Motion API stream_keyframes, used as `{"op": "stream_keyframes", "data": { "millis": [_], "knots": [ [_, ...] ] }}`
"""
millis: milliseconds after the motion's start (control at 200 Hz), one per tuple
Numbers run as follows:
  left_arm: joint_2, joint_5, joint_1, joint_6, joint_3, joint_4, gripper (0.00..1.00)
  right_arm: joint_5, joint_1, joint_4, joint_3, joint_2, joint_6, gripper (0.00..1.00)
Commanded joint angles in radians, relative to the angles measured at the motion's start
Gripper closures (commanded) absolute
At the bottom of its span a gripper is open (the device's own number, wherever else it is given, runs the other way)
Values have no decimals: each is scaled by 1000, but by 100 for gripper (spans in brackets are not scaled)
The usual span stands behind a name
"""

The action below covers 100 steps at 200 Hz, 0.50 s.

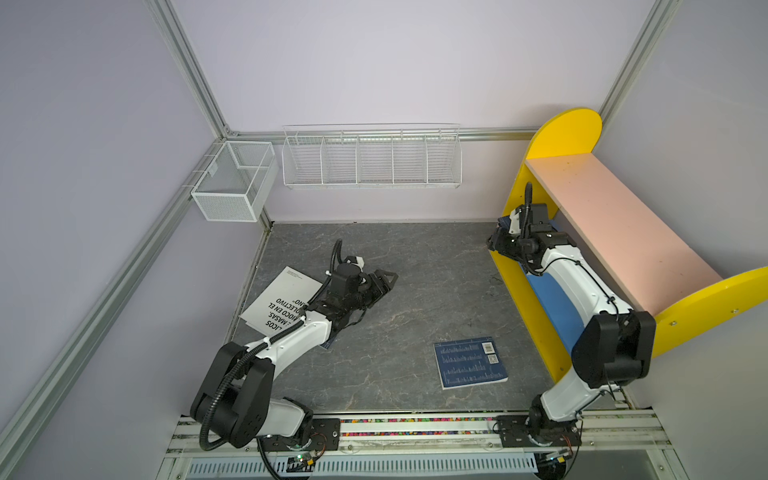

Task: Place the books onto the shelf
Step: 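Open the right gripper and withdraw it from the shelf toward the table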

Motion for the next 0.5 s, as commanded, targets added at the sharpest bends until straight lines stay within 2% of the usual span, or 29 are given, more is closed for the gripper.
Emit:
{"op": "stream_keyframes", "data": {
  "millis": [0,495],
  "knots": [
    [26,-7,-5,12,41,0,25,76,11,-31,46,20,-74,41],
    [100,10,-6,2,85,11,25,140,10,-98,171,153,-157,40]
  ]
}}
